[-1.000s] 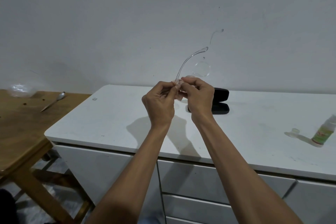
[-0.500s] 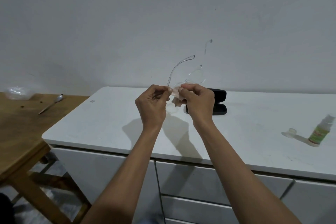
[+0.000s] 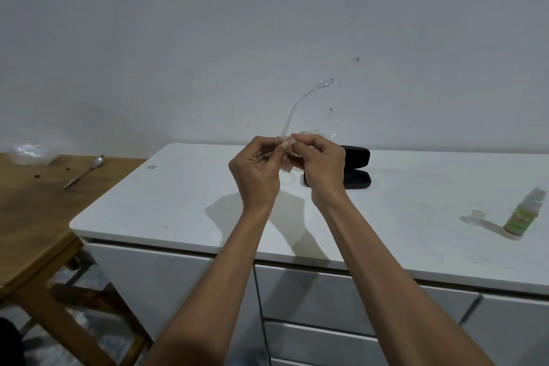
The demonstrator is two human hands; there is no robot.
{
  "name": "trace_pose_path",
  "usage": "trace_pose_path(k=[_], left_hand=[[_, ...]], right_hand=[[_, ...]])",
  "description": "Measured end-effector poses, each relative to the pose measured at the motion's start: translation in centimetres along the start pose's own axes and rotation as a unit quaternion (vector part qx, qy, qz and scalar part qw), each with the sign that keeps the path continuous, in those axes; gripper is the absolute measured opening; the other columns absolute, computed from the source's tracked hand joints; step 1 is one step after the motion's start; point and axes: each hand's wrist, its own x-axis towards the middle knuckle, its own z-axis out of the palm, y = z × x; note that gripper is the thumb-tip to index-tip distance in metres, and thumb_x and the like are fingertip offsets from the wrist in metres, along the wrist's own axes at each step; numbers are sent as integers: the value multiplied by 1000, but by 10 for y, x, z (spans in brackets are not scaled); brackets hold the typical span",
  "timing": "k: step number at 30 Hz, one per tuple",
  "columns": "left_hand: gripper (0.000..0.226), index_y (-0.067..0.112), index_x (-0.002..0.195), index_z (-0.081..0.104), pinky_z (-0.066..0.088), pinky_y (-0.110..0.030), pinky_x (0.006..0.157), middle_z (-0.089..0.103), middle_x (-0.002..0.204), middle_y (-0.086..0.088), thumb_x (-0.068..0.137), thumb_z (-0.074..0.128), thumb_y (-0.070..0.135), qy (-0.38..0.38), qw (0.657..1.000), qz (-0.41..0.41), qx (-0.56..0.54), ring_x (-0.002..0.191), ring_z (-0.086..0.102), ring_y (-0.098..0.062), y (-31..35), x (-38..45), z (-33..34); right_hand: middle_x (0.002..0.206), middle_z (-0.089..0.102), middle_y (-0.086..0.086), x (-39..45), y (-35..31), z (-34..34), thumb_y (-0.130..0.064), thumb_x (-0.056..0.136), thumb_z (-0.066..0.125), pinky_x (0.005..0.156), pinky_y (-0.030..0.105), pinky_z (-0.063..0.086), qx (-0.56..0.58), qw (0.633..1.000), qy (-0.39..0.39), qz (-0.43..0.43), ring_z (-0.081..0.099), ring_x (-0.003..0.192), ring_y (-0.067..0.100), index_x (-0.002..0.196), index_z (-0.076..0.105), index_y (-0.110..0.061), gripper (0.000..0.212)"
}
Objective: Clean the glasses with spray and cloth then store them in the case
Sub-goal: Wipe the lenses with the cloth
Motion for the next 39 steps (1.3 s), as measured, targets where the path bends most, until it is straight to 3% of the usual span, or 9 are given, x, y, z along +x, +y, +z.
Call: trace_pose_path(k=[6, 12, 19, 25, 28, 31, 33, 36, 39], left_hand=[[8, 2, 82, 73, 55, -26, 56, 72, 68, -5, 82, 80, 1, -21, 999, -49, -8, 57, 69, -16, -4, 18, -13], [6, 3, 86, 75, 56, -29, 58, 74, 74, -9, 85, 80, 5, 3, 999, -42, 6, 64, 71, -24, -13, 13, -14], [6, 5, 85, 73, 62, -37, 67, 74, 75, 1, 86, 80, 5, 38, 998, 21, 40, 65, 73, -19, -8, -5, 1], [8, 3, 85, 72, 58, -22, 63, 72, 72, 1, 86, 80, 6, 48, 997, 43, 37, 64, 72, -11, 0, -9, 11], [7, 1, 84, 72, 57, -19, 64, 72, 72, 3, 87, 78, 3, 46, 998, 38, 18, 64, 72, -8, 2, -10, 14], [5, 4, 85, 73, 60, -25, 67, 74, 75, 2, 87, 78, 4, 45, 999, 25, 17, 69, 74, -12, -2, -5, 8], [5, 7, 85, 74, 61, -30, 69, 75, 76, -1, 87, 78, 4, 42, 999, 11, 17, 72, 74, -17, -5, 2, 2], [9, 11, 82, 73, 62, -37, 71, 75, 76, -6, 86, 78, 4, 19, 1000, -17, 1, 73, 75, -22, -8, 9, -4], [6, 7, 84, 74, 62, -39, 69, 75, 75, -8, 86, 78, 4, 9, 1000, -23, 2, 71, 74, -23, -13, 11, -8]], right_hand=[[67, 65, 17, -7, -10, -9, 6, 89, 71, 63, 28, 60, -2, 993, -108, 40, 66, 55, 27, 94, 73, 11, 7], [64, 69, 18, -5, -2, -6, 3, 84, 73, 66, 44, 63, -60, 997, -35, -12, 65, 53, 38, 75, 76, 0, 10], [73, 79, -2, -9, 14, 3, -18, 92, 72, 69, 13, 53, -162, 972, 109, -131, 74, 66, 9, 105, 83, -13, 18], [78, 77, -15, 0, 13, 6, -19, 93, 74, 79, 21, 58, -146, 976, 85, -137, 74, 75, 5, 108, 82, -14, 19], [92, 81, 3, 5, 11, 6, -9, 89, 76, 80, 35, 62, -46, 995, 50, -67, 78, 85, 18, 103, 83, -8, 15], [94, 78, 18, -1, 0, 0, 0, 88, 75, 58, 22, 56, 17, 1000, -11, -4, 75, 78, 27, 99, 81, 0, 12], [78, 73, 21, -5, -6, -5, 2, 89, 73, 52, 20, 54, 19, 997, -73, 11, 70, 66, 29, 93, 80, 1, 8], [64, 69, 16, -4, -8, -10, 6, 89, 71, 60, 29, 62, 8, 994, -110, 12, 68, 57, 27, 86, 79, 0, 11], [73, 70, 34, -4, -6, -12, 5, 87, 74, 68, 41, 66, -9, 995, -104, 10, 69, 65, 40, 87, 79, 3, 6]])
